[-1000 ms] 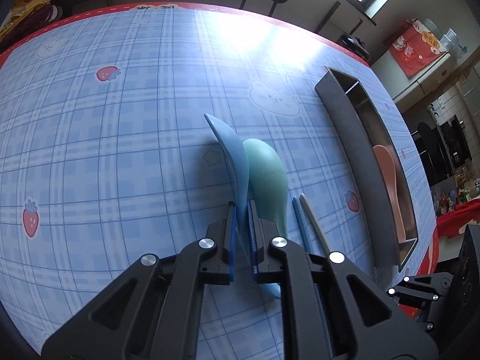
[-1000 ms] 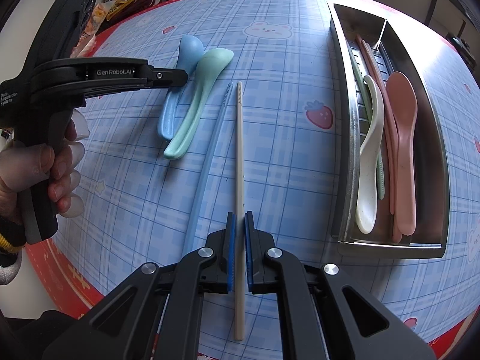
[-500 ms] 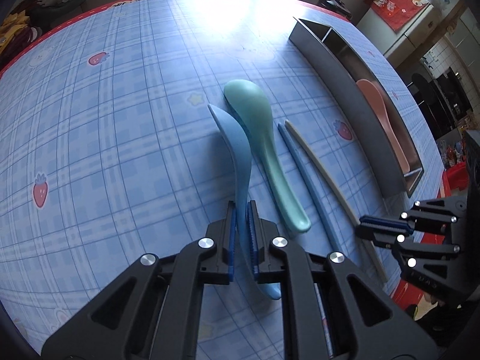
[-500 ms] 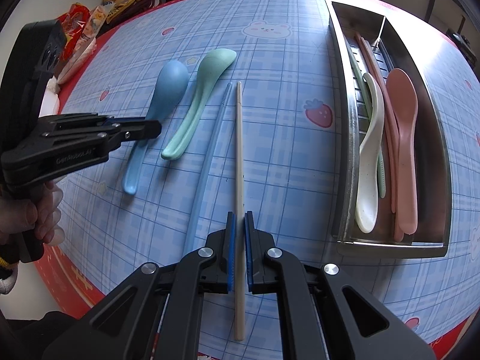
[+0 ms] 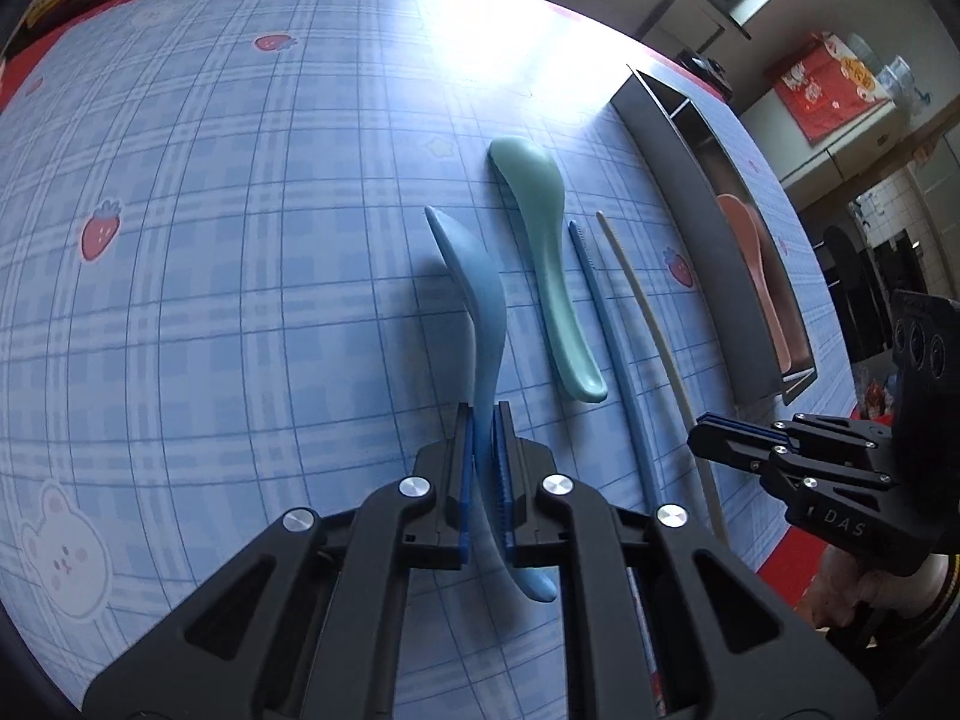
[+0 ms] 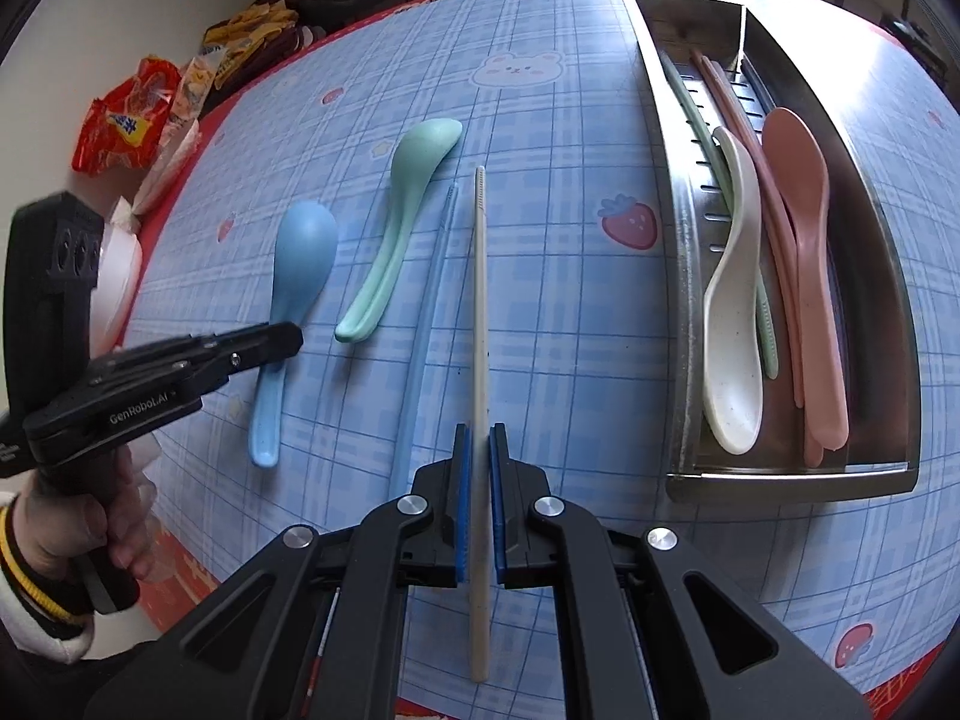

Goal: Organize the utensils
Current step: 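Lift and carry the blue spoon and white chopstick toward the steel tray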

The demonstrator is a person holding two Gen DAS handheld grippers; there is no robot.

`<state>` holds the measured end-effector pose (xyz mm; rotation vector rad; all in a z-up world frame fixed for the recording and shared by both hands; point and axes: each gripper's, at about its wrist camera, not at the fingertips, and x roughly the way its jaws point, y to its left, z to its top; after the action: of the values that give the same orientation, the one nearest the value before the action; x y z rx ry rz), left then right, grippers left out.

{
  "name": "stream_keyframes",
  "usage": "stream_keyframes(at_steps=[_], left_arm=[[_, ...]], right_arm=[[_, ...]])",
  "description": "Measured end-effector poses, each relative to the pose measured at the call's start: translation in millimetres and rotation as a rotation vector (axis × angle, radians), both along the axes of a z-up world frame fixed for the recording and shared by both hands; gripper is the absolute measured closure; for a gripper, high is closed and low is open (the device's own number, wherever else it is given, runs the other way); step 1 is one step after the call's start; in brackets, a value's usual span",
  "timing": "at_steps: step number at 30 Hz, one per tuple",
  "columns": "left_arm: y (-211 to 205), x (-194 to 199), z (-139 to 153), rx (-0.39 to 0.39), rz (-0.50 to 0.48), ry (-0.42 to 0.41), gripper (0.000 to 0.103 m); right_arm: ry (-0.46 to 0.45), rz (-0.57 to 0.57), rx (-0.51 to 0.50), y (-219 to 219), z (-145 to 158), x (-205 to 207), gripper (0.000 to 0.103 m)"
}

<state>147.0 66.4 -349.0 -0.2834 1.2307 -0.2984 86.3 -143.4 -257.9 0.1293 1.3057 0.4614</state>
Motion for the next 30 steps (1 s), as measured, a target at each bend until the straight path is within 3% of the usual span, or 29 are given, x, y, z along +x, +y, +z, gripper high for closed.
stream_keyframes(at_steps=[7,13,22,30], left_arm=[[15.5,-22.0,20.5,-0.030,0.009,-0.022,0.092],[4.6,-18.9,47.9,-0.055,-0.029,-0.059,0.092],[-41.7,9.4,79.6,-0.084,-0.118,-0.091,0.092],[-118.7,46.5,86.8,-0.103,-0.216,-0.097,0.092]], right_arm=[[-0.025,-0.052,0.076,-14.2,13.8,-0.6,0.097],[-0.075,-0.069,0.114,-22.1,30.4,0.4,0.097],[-0.175,-0.194,0.153,-66.2,57.9,23.6,0.097],[-0.207,-0.303,0.115,-117.6,60.8,48.2,0.097]])
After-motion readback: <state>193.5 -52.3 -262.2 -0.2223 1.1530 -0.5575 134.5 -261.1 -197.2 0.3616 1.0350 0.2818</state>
